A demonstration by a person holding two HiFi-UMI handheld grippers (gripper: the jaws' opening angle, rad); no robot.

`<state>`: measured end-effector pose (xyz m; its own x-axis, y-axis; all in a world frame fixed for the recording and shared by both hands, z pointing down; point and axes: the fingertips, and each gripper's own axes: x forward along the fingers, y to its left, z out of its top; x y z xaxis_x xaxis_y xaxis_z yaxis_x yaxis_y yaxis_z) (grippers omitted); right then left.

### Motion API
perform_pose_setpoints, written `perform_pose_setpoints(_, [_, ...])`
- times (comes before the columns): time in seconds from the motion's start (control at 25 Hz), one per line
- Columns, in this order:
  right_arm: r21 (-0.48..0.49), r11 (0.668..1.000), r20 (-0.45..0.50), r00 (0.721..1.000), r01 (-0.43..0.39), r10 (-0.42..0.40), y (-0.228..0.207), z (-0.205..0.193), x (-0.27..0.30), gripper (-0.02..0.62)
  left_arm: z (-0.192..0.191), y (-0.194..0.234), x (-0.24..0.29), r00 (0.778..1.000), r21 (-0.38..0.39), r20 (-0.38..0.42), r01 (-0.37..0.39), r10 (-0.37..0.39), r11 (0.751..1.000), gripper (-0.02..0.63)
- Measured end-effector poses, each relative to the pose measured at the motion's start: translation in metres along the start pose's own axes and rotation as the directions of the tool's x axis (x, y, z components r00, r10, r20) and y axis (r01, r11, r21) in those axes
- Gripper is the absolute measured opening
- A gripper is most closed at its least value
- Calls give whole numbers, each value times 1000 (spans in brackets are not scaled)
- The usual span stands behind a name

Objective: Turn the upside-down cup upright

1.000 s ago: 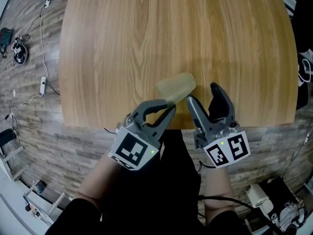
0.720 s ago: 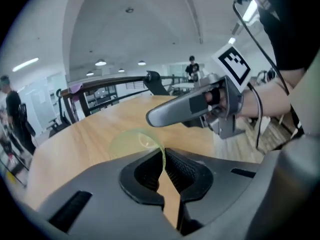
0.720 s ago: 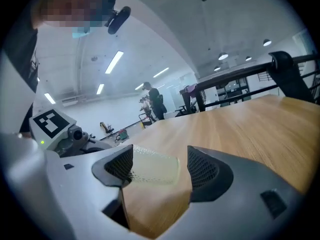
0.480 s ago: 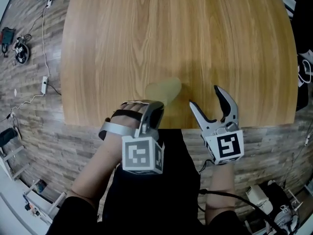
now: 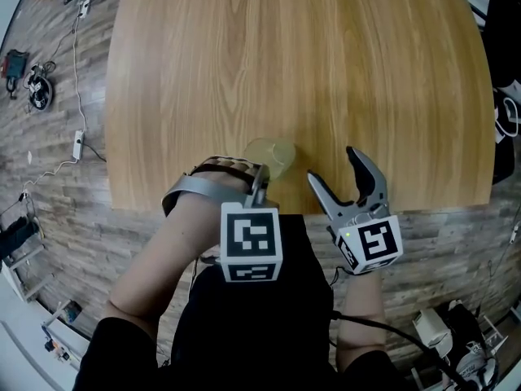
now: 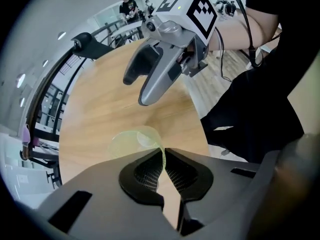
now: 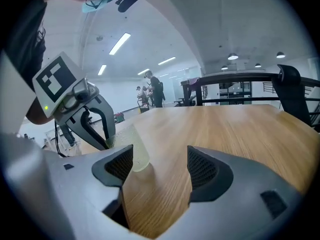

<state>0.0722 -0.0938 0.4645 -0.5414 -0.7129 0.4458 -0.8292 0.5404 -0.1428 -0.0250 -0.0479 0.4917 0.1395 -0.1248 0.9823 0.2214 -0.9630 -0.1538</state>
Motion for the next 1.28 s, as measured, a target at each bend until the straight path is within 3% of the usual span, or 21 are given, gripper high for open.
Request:
perform_pose_setpoints(0.12, [3,1000,-16,1000,-9,9,-2,-3,0,318,-2,3,0,997,49,-68,32,-29,998,20])
perform_pose_setpoints(0.24, [14,1000,-26,1000,-7,7,-3,-5,-5,318,-2,3,1,990,118,-139,26,-9,993,20])
perform_pose_setpoints(0.36, [28,1000,-34,999,-8,9,1,-6,-9,318,-3,0,0,987,134,-162,28,-6,991,20])
perform_pose_setpoints(0.84, [35,999,-50,998,-40,42,16,-8,-11,318,8,1,-11,996,107,-86,-5,14,994,41])
perform_pose_setpoints(1.08, [36,998,-55,997,-48,49,16,-11,-8,318,3,-5,-8,997,92,-71,7,-1,996,112])
perform_pose_setpoints(1.28, [31,999,-48,998,-43,44,16,-6,-11,318,11,1,-32,998,28,46,-46,44,999,100])
